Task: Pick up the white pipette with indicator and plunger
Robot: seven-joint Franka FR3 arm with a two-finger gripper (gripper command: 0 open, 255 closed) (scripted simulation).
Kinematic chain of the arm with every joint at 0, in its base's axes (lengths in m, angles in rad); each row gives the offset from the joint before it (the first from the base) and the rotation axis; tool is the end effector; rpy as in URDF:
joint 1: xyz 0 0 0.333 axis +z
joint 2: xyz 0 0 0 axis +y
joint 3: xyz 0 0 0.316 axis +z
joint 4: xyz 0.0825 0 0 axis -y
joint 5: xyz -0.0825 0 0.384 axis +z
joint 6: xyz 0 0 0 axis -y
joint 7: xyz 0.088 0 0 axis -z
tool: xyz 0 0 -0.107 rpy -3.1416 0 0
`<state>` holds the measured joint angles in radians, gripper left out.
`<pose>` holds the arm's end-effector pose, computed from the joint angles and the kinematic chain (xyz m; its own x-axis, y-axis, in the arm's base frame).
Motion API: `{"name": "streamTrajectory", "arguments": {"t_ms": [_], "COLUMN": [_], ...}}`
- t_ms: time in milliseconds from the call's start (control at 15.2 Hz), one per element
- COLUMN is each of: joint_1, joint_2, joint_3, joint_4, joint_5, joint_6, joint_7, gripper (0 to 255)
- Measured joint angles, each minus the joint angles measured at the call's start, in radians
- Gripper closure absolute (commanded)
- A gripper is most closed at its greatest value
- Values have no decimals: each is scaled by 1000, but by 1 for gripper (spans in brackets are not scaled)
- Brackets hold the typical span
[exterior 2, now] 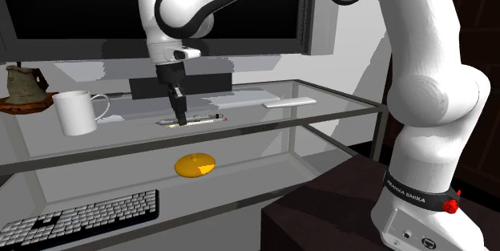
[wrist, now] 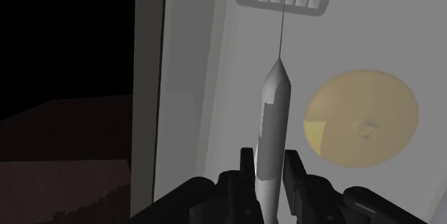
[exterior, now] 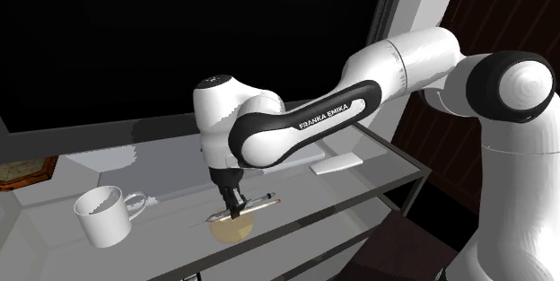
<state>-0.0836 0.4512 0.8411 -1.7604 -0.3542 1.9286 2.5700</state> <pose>0.5015 0.3762 0.3707 -0.1215 -0.9888 0.0869 -0.9888 0.1282 0.0765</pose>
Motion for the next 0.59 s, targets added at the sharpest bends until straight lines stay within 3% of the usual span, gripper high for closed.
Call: {"name": "streamTrajectory", "arguments": {"t_ms": [594], "joint_1": [-13], "joint_2": [-47], "joint_3": [25], "joint_4": [62], "joint_5": [43], "joint_6": [-97], "joint_7": [-27], "gripper": [255]}}
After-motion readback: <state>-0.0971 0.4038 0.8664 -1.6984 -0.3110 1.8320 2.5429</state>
